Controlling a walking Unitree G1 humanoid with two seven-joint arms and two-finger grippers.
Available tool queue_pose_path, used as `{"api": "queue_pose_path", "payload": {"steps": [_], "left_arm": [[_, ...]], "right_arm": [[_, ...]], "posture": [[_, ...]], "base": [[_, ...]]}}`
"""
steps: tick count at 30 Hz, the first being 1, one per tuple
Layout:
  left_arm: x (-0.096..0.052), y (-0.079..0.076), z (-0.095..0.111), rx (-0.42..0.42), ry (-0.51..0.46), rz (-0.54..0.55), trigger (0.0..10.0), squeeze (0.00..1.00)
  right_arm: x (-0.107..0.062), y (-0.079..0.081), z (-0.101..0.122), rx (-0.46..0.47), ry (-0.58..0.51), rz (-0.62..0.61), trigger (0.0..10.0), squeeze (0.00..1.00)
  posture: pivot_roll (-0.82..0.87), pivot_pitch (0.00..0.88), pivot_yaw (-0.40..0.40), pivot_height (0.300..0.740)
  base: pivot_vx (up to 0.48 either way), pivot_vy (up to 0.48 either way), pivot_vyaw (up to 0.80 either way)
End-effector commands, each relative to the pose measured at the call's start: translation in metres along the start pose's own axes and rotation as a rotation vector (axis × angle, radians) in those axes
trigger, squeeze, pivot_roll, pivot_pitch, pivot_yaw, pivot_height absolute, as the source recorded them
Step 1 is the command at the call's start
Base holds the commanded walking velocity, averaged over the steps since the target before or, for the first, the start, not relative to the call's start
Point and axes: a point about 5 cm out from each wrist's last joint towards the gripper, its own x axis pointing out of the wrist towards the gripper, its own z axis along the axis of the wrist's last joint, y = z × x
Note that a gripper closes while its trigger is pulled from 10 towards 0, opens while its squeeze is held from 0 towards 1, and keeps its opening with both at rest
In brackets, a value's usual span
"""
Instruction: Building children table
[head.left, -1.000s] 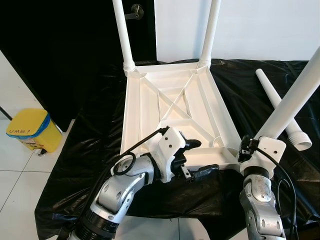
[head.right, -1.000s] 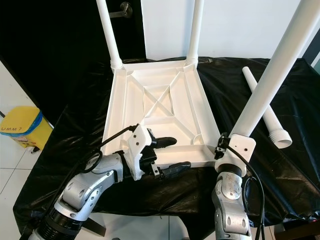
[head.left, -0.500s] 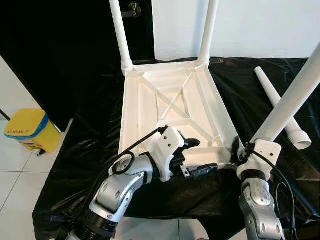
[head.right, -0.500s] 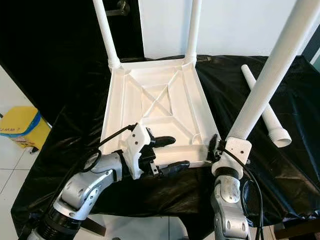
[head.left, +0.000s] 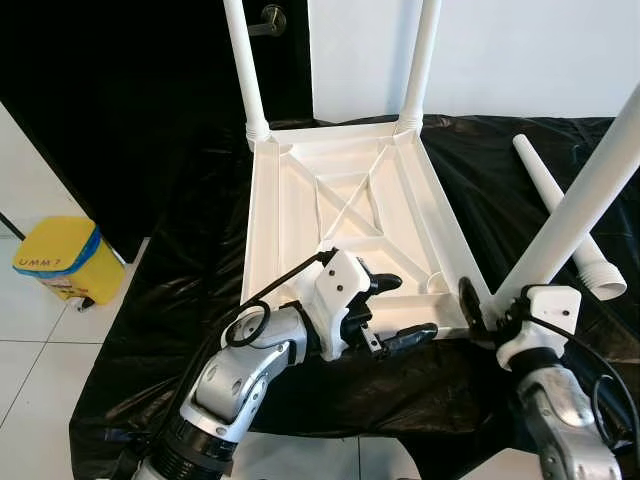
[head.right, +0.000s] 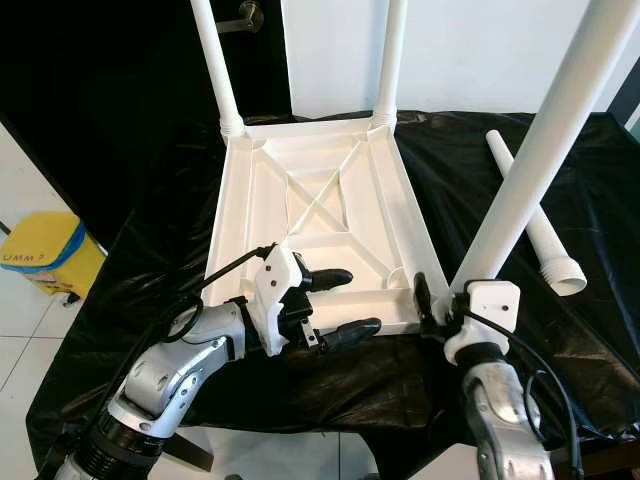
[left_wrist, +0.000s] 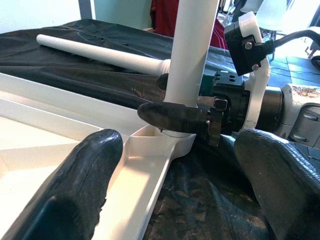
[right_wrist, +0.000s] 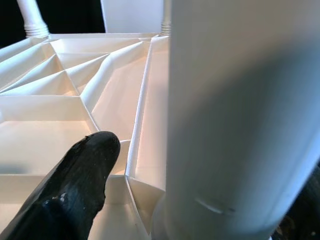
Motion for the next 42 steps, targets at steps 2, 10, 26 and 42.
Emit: {"api": "queue_pose_path", "payload": {"steps": [2, 10, 26, 42], "left_arm": [[0.0, 0.002, -0.003, 0.001, 0.013, 0.018, 10.0, 0.0], [-0.001, 0.003, -0.003, 0.005, 0.013, 0.017, 10.0, 0.0], [0.002, -0.003, -0.013, 0.004, 0.088, -0.035, 10.0, 0.0], [0.0, -0.001, -0.012, 0.014, 0.089, -0.011, 10.0, 0.0]], "right_arm": [[-0.002, 0.002, -0.007, 0.016, 0.025, 0.041, 10.0, 0.0], [-0.002, -0.008, -0.016, -0.028, 0.077, 0.146, 10.0, 0.0], [0.022, -0.033, -0.004, -0.177, 0.046, 0.309, 1.5, 0.0], [0.008, -0.034, -0.027, -0.101, 0.119, 0.229, 10.0, 0.0]], "posture": [[-0.25, 0.041, 0.036, 0.74], [-0.26, 0.032, 0.05, 0.74], [-0.26, 0.035, 0.054, 0.74], [-0.26, 0.065, 0.051, 0.74]], "base": [[0.0, 0.0, 0.0], [0.0, 0.0, 0.0], [0.0, 0.0, 0.0], [0.0, 0.0, 0.0]]}}
